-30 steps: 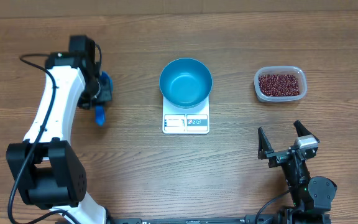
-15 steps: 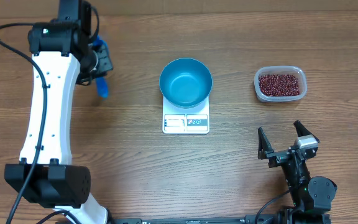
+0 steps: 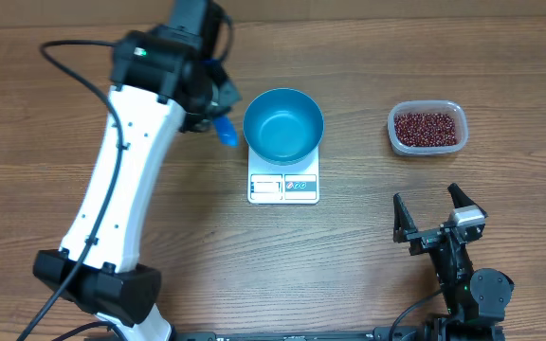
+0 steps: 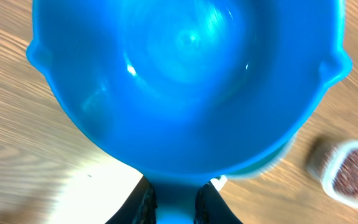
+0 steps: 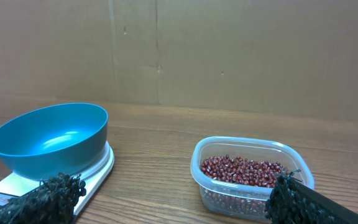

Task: Scoop item into bowl and weigh 150g on scale
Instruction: 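Lift the blue scoop with the left gripper and carry it right over the scale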

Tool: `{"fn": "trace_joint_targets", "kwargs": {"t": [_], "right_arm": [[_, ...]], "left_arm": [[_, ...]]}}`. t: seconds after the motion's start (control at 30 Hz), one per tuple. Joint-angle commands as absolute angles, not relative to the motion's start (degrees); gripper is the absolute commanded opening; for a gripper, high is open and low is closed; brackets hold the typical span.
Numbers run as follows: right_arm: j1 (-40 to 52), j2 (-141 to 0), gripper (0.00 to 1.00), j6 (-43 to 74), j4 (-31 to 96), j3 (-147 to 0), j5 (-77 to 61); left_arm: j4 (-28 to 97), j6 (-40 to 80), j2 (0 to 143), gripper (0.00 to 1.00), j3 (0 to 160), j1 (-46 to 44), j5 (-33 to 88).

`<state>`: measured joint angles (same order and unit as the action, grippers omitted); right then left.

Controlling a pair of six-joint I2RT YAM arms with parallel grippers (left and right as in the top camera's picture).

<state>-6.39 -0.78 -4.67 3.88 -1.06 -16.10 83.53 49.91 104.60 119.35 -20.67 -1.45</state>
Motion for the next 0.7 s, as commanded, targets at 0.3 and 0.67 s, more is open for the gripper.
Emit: {"fn": "trace_joint_targets", "kwargs": {"t": [0.3,0.67], "right_arm": [[-6.7,-0.2,1.00,-4.3,3.4,-0.5,-15.7],[-6.7,-0.2,1.00,-4.2,-0.4,-0.5,-19.2]], "left_arm": [[75.3,57.7,104.8,0.04,120.9,-34.0,-0.2],[74.3,73.6,104.8,0.04,120.9,-38.7,-0.1]]}}
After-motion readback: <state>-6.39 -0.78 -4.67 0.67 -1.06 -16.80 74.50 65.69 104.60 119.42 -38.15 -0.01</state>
